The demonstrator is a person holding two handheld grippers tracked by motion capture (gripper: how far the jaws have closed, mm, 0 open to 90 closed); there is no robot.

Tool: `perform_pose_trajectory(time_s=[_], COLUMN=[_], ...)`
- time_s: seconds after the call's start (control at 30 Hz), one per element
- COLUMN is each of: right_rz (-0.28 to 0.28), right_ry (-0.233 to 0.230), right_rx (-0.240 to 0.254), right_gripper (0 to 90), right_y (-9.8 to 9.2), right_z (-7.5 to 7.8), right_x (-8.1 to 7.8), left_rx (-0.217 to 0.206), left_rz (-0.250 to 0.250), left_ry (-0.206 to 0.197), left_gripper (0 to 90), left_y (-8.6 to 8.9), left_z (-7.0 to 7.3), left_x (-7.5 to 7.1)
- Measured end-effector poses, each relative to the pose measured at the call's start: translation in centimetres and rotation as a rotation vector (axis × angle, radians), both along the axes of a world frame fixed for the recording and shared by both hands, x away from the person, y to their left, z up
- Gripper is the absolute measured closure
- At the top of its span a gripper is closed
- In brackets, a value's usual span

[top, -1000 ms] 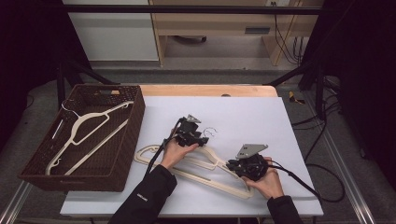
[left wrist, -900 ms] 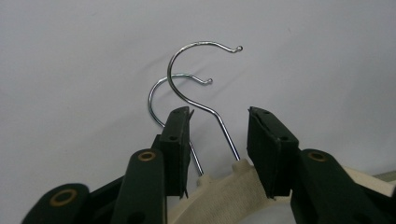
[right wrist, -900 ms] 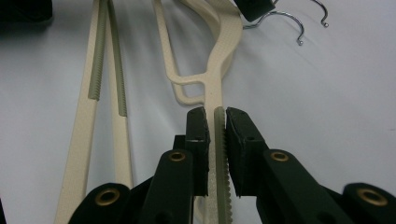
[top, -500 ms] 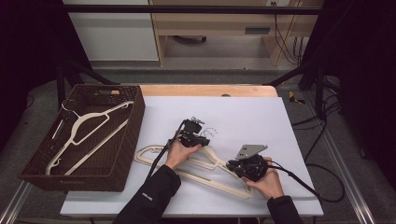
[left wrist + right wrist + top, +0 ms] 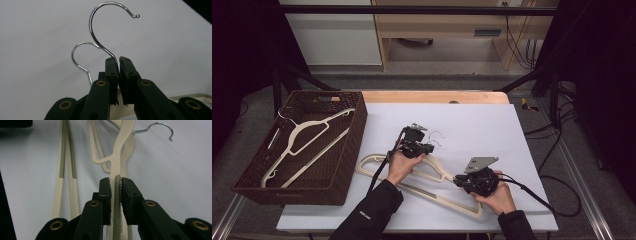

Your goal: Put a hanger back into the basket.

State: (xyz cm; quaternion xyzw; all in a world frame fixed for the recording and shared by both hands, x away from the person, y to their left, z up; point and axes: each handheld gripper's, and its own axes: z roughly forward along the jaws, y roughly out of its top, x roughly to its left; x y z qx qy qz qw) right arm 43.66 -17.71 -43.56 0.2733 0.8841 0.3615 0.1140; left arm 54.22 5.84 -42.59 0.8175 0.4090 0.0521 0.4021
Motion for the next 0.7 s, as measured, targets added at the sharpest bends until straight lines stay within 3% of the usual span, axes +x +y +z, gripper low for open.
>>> perform_pose_trajectory(time_s=[0.2,0.43,0.57,0.7], right_rz=[0.012,0.032,0.029,-0.009], right_ry=[0.020,0.031,0.030,-0.004], right_rx=[0.009,0.058,0.122,0.226], right_gripper=[79.0,74.8,67.7,52.6], right_y=[0.1,0.0,-0.2,-0.3], right_z=[-0.2,0.1,0.7,1.8], right_x=[-0.3,-0.6,-0.7,-0.6], left_rx=[-0.039,-0.039,-0.045,-0.036], left_rz=[0.007,0.019,0.017,0.010], left_ry=[-0.047,-0.099,-0.116,-0.129], left_gripper=[87.8,88.5,88.6,88.6], left_y=[0.4,1.2,1.7,1.7], left_z=[1.3,2.6,2.7,3.1], left_x=[-1.6,-3.5,-4.4,-5.0])
